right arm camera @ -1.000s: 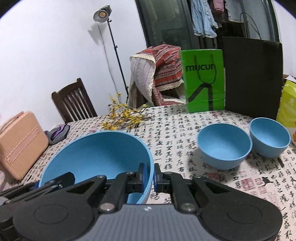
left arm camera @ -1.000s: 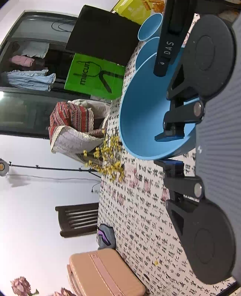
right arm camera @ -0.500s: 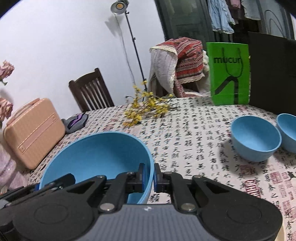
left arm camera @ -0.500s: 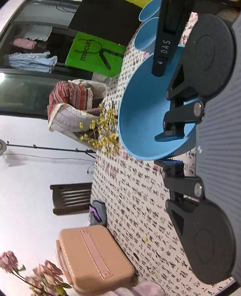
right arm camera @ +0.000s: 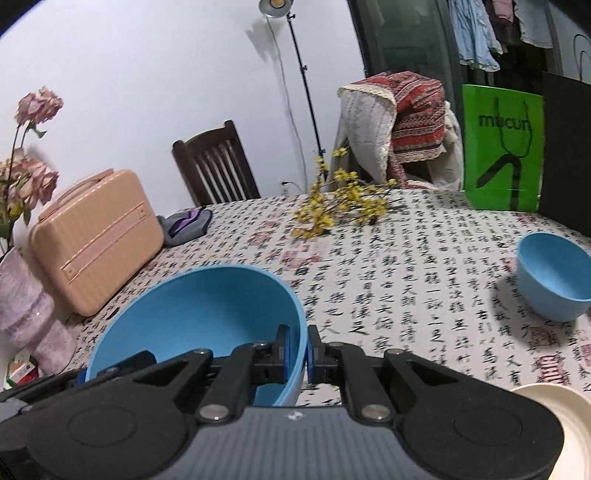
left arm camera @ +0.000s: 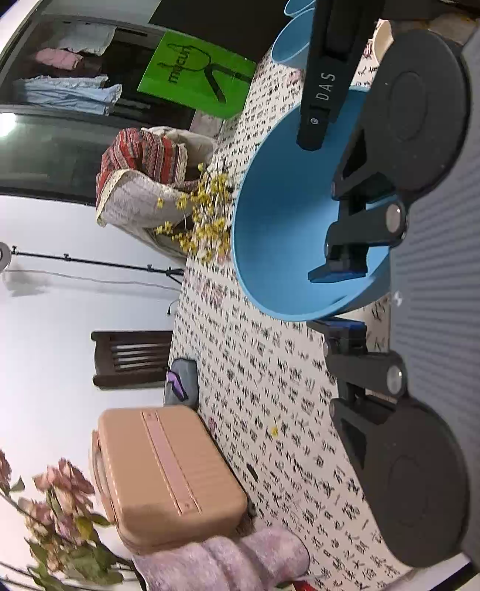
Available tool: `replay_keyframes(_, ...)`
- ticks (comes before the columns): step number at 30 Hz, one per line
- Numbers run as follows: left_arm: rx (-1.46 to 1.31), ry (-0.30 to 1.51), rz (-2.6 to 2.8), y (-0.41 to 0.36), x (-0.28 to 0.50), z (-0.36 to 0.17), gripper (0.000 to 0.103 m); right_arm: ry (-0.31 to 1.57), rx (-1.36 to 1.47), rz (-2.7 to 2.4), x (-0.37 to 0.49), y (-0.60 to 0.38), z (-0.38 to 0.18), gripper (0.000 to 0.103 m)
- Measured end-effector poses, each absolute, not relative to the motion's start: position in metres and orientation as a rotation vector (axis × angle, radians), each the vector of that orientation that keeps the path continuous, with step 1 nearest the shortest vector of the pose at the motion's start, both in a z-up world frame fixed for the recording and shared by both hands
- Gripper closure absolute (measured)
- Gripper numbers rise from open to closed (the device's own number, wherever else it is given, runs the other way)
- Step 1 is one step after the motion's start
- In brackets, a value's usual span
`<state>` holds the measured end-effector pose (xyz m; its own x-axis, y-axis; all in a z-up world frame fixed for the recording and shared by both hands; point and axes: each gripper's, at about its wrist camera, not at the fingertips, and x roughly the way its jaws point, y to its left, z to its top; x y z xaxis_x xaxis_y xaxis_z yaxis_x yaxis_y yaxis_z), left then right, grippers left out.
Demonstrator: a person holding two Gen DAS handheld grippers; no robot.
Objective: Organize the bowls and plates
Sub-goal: 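Carry both held blue bowls toward the pink case and vase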
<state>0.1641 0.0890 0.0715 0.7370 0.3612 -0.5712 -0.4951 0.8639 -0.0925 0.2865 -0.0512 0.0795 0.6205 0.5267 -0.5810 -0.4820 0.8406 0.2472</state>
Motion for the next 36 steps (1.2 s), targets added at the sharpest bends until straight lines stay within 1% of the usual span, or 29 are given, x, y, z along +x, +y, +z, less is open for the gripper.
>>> replay_keyframes(21, -0.313, 0.580, 0.570, 0.167, 0.107, 0.043, 0.084, 0.734, 0.043, 0.701, 0.246, 0.037, 0.047, 0.094)
replay_keyframes(30, -0.349, 0.593, 0.567, 0.194, 0.101, 0.021, 0.084, 0.762, 0.040, 0.702, 0.239, 0.062, 0.021, 0.094)
replay_keyframes(36, -0.359, 0.598, 0.572, 0.202, 0.096, 0.008, 0.084, 0.747, 0.005, 0.698, 0.231, 0.076, 0.011, 0.094)
